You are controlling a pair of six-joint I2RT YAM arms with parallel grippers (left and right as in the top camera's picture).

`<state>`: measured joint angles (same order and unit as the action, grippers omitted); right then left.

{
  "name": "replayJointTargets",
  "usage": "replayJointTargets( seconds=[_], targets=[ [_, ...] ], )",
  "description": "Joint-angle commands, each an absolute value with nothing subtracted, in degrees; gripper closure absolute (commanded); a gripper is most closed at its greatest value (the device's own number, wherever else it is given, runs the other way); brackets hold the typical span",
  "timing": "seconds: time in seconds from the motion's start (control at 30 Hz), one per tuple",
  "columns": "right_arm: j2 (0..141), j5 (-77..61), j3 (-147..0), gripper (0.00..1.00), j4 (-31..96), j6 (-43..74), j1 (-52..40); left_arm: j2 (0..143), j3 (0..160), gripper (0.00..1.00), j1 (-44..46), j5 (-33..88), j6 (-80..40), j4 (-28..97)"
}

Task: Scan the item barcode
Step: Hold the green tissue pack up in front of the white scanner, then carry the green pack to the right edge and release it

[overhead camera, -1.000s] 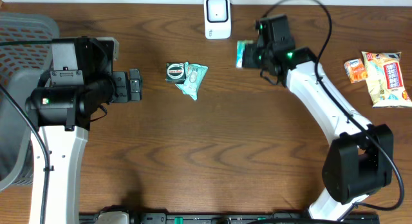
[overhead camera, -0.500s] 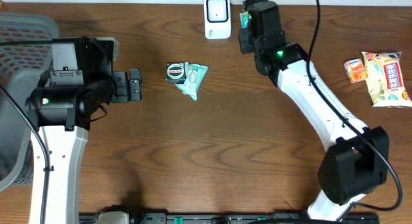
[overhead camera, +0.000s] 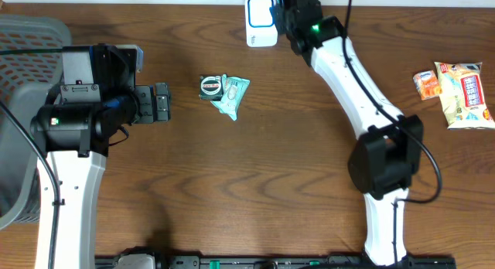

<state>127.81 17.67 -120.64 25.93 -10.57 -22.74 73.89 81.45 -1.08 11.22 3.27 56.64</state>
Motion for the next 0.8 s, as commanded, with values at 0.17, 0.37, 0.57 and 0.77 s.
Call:
replayJointTargets(
  seconds=[0.17, 0.37, 0.57, 0.77],
  targets=[
    [136.92, 24.97, -127.5, 0.99, 18.98, -31.11, -25.04, 74.06, 81.87, 0.02, -1.39, 10.85, 3.84, 56.75],
    [139.98, 25.19, -127.5, 0.99, 10.7, -42.37, -27.64, 74.06, 81.87, 0.02, -1.39, 10.85, 3.84, 56.75],
    [142.5, 24.21, -127.46, 0.99, 9.17, -54.28, -28.95, 74.06, 81.87, 0.02, -1.39, 10.85, 3.84, 56.75],
    [143.55, 26.5, -127.39, 0.99, 9.65, -54.52, -28.95, 74.06, 81.87, 0.02, -1.39, 10.85, 3.84, 56.75]
  ],
)
